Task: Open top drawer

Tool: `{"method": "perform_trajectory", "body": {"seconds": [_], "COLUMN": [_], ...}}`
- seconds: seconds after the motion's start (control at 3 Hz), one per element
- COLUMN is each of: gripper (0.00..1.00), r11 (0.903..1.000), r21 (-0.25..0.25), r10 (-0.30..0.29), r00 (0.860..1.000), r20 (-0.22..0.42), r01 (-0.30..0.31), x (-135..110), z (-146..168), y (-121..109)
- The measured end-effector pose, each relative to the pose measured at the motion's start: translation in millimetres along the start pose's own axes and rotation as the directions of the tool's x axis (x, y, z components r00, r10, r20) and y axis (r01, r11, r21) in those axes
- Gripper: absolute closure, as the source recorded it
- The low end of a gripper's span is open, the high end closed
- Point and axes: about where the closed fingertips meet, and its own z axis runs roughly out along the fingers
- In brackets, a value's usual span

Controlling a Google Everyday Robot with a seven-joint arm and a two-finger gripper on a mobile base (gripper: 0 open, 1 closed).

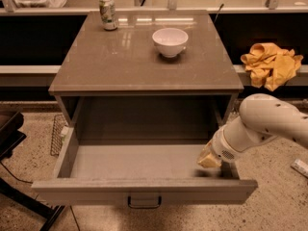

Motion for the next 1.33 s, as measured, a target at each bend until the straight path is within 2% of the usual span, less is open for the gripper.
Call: {"method": "perform_trajectory", "body": {"seconds": [0.33, 0.67, 1.0, 1.33], "gripper": [1.0, 1.0, 0.83, 0.59], "r11": [0.993, 0.9912, 0.9912, 0.9914], "r21": [-0.087, -0.098, -0.098, -0.098], "r10": [0.081, 0.091, 0.091, 0.089], "r00": [0.997, 0.996, 0.996, 0.996], "r20": [0.015, 0.016, 0.016, 0.016], "r01": [-0.079, -0.089, -0.088, -0.087], "x": [32.4, 34.1, 33.3, 32.8], "z": [-27.5, -32.8, -34.5, -34.9], "y": [67.7, 73.8, 74.1, 74.8]}}
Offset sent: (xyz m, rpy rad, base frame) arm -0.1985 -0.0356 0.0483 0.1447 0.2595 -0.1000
